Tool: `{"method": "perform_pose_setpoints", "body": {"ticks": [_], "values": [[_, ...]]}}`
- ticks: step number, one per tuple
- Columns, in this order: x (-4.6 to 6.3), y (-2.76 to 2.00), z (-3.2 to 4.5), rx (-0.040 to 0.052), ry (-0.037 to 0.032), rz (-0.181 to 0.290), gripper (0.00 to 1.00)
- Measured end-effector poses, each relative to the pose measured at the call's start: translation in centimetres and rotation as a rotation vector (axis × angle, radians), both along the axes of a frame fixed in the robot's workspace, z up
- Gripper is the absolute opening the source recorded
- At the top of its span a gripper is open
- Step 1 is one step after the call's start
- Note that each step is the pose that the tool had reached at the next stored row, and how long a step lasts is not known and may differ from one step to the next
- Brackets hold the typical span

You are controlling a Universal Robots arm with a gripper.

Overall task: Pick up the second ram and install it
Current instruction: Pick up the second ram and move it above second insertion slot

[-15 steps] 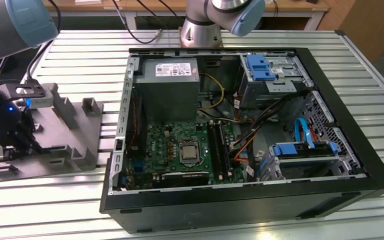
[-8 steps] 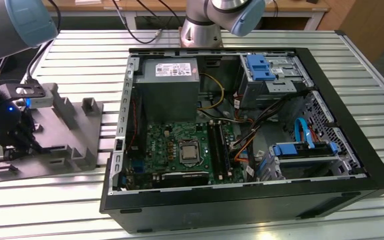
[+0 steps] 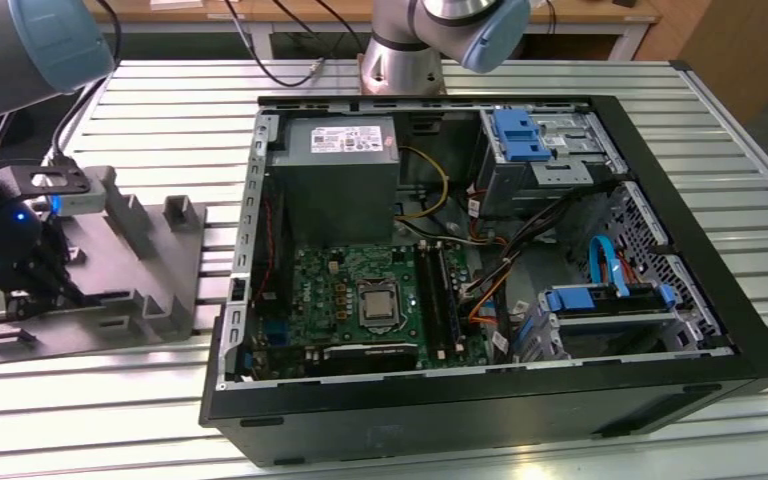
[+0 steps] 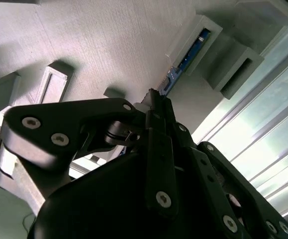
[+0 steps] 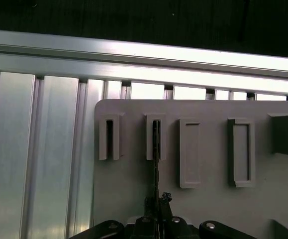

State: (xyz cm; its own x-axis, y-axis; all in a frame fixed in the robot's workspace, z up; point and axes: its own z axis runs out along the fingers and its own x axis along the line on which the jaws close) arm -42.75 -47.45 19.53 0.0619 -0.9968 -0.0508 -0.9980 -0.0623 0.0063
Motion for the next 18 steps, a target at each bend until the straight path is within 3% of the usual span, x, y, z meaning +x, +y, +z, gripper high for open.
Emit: {"method": "perform_pose_setpoints", "body": {"ticks": [8, 18], "values": [[0.0, 0.0, 1.13, 0.0075, -0.0001, 0.0, 0.14], [0.0, 0.0, 1.91, 0.0162, -0.0001, 0.0, 0.14]]}}
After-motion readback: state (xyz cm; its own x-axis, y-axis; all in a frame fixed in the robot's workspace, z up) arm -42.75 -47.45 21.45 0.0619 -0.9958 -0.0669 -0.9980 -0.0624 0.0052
